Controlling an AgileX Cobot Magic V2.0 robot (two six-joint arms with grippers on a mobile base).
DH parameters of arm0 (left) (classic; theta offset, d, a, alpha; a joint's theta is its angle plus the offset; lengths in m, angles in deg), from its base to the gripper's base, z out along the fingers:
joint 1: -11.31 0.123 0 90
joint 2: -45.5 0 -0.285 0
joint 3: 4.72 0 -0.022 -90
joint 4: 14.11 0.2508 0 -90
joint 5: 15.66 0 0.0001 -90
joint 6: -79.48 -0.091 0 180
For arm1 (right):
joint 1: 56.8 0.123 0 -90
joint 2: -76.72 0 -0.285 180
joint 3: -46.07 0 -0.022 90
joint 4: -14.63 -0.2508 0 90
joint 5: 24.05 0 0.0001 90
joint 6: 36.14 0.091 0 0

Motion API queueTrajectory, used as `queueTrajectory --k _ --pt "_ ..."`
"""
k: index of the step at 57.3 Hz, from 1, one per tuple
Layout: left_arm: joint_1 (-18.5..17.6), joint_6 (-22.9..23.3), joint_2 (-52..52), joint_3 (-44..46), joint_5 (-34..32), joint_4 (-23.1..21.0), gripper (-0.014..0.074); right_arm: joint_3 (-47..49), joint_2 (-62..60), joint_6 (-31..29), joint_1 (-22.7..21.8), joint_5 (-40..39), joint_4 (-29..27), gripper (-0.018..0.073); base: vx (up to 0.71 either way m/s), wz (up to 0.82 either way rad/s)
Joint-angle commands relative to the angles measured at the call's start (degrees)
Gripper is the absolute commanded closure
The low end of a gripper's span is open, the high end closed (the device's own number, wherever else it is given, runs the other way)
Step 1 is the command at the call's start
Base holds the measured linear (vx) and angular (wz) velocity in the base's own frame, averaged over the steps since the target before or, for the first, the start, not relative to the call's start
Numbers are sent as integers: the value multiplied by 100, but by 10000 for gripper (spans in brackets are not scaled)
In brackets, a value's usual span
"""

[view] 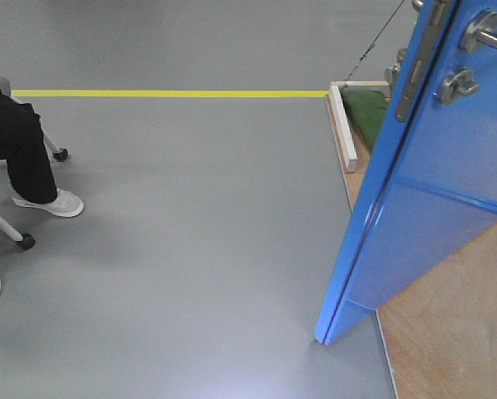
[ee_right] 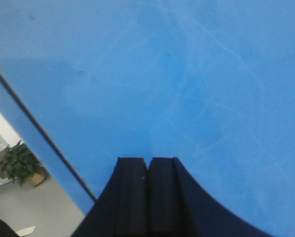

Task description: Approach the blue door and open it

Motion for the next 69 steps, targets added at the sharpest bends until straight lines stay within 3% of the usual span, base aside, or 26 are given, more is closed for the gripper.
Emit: queueTrajectory --k 1,7,15,22,35,69 --pt "-36 39 65 149 -487 -16 524 144 -95 -36 -9 -470 -293 547 0 0" --pt "-36 39 65 149 -487 -16 524 144 35 -36 -9 -470 -513 547 0 0" --pt "-36 39 65 149 -487 -16 524 144 232 -36 -9 -475 -1332 547 0 0" --pt "-36 39 65 149 -487 -16 524 144 298 -36 -9 -528 -1702 547 0 0" --pt "-36 39 65 149 -487 -16 524 144 326 -36 -20 -911 -1706 547 0 0" --pt "-36 39 65 149 -487 -16 524 144 331 -36 -31 -903 -1701 547 0 0"
